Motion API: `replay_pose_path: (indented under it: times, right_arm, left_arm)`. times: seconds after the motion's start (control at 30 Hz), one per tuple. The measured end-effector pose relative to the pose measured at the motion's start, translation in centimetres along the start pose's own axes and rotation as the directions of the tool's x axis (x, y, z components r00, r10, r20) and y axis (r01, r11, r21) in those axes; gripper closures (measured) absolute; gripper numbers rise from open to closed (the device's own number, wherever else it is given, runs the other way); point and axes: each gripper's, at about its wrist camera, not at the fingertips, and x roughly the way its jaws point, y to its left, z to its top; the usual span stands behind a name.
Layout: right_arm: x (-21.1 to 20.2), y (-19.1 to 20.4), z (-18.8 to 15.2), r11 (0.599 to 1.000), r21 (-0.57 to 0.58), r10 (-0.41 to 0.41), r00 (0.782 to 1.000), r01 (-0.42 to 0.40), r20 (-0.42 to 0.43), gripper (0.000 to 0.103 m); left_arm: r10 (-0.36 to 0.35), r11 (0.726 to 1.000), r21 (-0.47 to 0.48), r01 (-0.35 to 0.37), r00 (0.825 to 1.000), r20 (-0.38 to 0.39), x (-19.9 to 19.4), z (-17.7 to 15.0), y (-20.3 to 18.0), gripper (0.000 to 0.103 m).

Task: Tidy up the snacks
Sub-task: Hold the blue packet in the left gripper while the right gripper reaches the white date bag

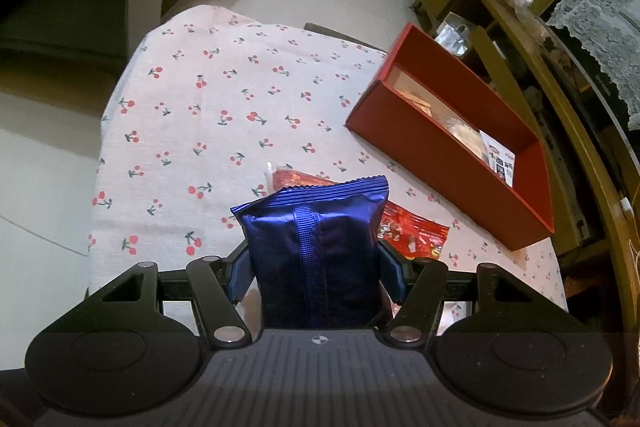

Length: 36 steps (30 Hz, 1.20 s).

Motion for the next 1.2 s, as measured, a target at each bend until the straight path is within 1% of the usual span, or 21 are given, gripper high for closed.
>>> replay_pose_path:
  times: [0.07,0.13,0.23,0.3,0.37,0.4,0.5,0.67,0.77,0.87,0.97,1.03,1.1,1.2]
  right_arm:
    - [-0.8,0.4,-0.2,0.999,-0.004,0.051,0.999,-0.051,0.007,0.024]
    - [-1.1,1.2,-0.5,0.994,0.004,0.105,0.994,-0.105,-0.003,0.024]
    - [-1.5,3.8,-0.8,0.987,-0.027,0.157,0.988,-0.157,0.001,0.024]
    - [-2.0,5.5,-1.0,0.984,-0.095,0.155,0.987,-0.152,0.031,0.024]
    - [-2.3,6.6,-1.0,0.983,-0.154,0.112,0.991,-0.101,0.067,0.024]
    - [-2.2,6.5,-0.9,0.984,-0.154,0.095,0.993,-0.084,0.068,0.024]
    - [-2.1,4.9,-1.0,0.992,-0.100,0.080,0.995,-0.073,0.063,0.024]
    - [-3.2,-0.4,0.0,1.000,-0.012,-0.017,0.994,0.019,0.109,0.024]
    - [-3.3,-3.9,0.7,0.997,-0.024,-0.066,0.990,0.070,0.127,0.024]
    - [-3.0,-6.3,1.5,0.995,-0.059,-0.076,0.992,0.082,0.099,0.024]
    - [-2.3,-7.4,2.4,0.987,-0.127,-0.089,0.992,0.100,0.090,0.024]
    - [-1.9,-7.8,3.1,0.991,-0.106,-0.073,0.995,0.080,0.069,0.024]
    - [-1.3,-8.4,3.7,0.993,-0.091,-0.064,0.995,0.071,0.074,0.024]
    - [-0.4,-8.4,4.1,0.981,-0.176,-0.065,0.995,0.078,0.077,0.024]
  left_arm:
    - [-0.003,1.000,0.002,0.003,1.000,0.001,0.0,0.0,-0.1,0.034]
    - [-0.003,1.000,-0.005,0.003,1.000,0.002,-0.1,0.0,0.0,0.034]
    - [-0.006,1.000,-0.015,0.006,1.000,0.007,-0.3,0.1,0.3,0.034]
    - [-0.010,1.000,-0.018,0.010,1.000,0.011,-0.5,0.2,0.5,0.034]
    - [-0.015,1.000,-0.022,0.016,1.000,0.015,-0.6,0.3,0.6,0.034]
    - [-0.018,1.000,-0.022,0.018,1.000,0.016,-0.7,0.3,0.7,0.034]
    - [-0.032,0.999,-0.027,0.033,0.999,0.017,-0.9,0.5,0.8,0.034]
    - [-0.047,0.999,-0.017,0.047,0.999,0.018,-1.0,0.5,0.3,0.034]
    - [-0.057,0.998,-0.015,0.057,0.998,0.007,-0.7,0.6,-0.3,0.034]
    - [-0.071,0.997,0.003,0.071,0.997,0.003,-0.3,0.8,-1.4,0.034]
    - [-0.086,0.996,0.035,0.087,0.996,-0.020,0.6,0.6,-3.0,0.034]
    - [-0.097,0.994,0.053,0.099,0.994,-0.044,1.4,0.5,-4.2,0.034]
    - [-0.107,0.991,0.071,0.112,0.992,-0.071,2.2,0.3,-5.3,0.034]
    - [-0.100,0.988,0.111,0.108,0.992,-0.083,2.9,0.2,-6.5,0.034]
